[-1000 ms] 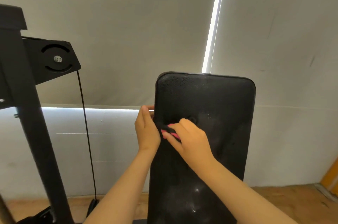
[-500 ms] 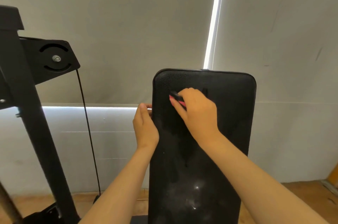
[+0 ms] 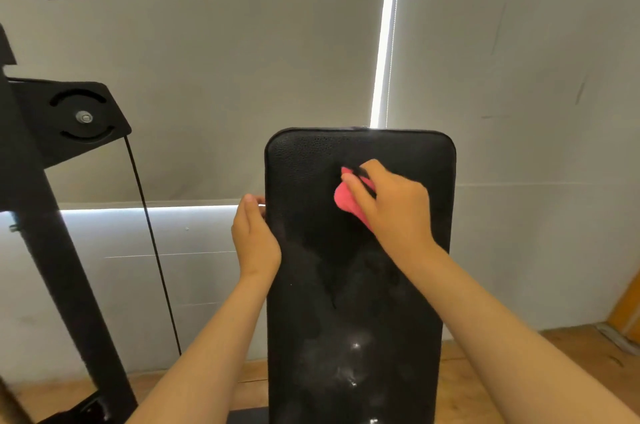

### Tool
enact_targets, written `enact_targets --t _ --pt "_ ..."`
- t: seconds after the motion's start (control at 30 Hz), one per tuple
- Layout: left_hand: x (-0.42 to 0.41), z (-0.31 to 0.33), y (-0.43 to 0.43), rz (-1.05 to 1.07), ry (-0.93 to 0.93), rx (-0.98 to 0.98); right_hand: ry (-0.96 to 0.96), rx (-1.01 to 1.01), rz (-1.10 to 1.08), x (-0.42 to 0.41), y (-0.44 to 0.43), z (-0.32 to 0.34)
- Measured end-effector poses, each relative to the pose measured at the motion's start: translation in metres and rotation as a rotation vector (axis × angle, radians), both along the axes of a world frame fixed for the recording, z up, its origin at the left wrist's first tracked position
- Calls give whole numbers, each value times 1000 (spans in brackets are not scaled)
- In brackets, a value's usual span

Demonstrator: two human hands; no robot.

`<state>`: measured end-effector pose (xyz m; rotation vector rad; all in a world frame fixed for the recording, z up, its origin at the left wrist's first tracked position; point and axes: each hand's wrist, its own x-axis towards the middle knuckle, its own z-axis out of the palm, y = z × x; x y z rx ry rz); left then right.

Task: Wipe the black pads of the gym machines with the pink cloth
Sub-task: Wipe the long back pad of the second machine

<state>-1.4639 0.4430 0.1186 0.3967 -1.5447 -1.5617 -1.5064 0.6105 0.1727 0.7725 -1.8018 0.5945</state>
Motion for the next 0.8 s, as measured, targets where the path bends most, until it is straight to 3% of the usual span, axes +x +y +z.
enact_targets --t 0.17,0.5,0.7,0.8 --pt "0 2 0 0 -8 1 0 19 -186 -14 0 -11" --pt "1 0 0 0 -17 4 -160 150 -202 18 16 -72" --pt "0 0 0 7 -18 13 -112 -130 -96 7 24 -12" --pt "0 -1 0 3 -25 18 -100 -129 -147 -6 19 0"
